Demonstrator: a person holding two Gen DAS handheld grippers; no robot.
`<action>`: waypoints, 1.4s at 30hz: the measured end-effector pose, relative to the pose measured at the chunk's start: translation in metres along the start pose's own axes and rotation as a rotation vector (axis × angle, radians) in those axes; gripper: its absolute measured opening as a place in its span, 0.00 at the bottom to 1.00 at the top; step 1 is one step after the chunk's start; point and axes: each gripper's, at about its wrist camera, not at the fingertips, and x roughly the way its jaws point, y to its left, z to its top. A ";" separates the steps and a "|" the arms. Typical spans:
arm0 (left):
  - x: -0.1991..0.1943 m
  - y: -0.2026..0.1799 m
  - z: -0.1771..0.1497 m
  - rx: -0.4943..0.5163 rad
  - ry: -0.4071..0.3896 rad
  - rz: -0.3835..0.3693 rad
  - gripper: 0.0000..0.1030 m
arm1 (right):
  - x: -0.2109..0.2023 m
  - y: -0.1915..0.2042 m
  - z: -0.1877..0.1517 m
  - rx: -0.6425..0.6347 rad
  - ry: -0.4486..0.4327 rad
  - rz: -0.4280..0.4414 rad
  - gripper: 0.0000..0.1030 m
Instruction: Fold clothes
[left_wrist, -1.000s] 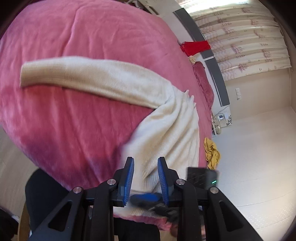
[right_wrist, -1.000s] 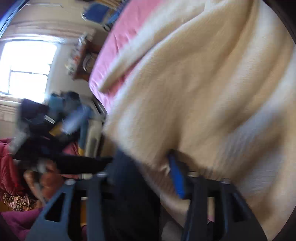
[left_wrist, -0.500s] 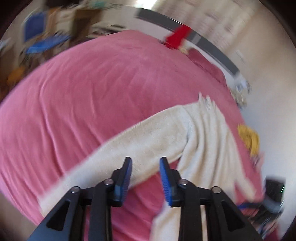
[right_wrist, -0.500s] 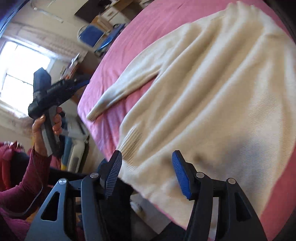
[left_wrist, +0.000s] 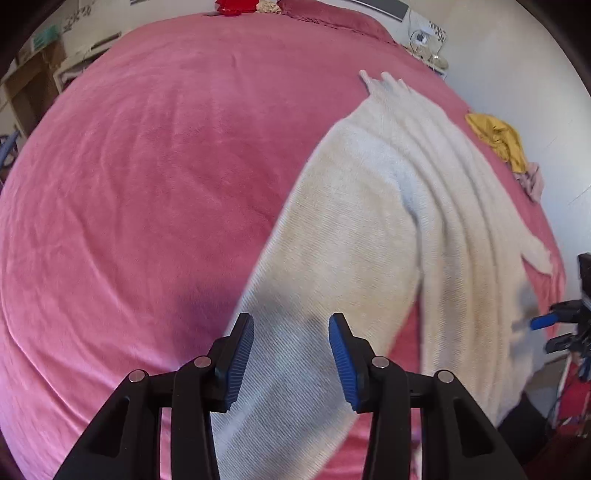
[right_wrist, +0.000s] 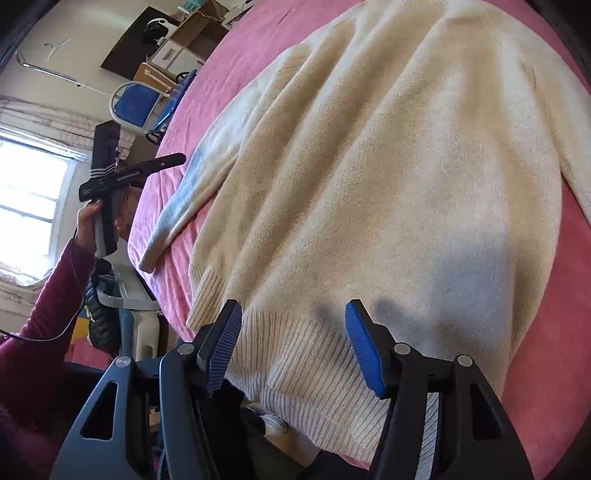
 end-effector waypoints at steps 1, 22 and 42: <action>0.006 0.000 0.004 0.016 0.012 0.004 0.42 | -0.003 -0.001 0.005 -0.005 -0.012 -0.011 0.60; 0.016 -0.001 0.016 -0.018 -0.031 0.068 0.03 | -0.020 -0.037 0.049 0.044 -0.123 -0.076 0.60; 0.005 0.132 0.105 -0.356 -0.048 0.476 0.06 | -0.110 -0.136 0.057 0.344 -0.353 -0.098 0.60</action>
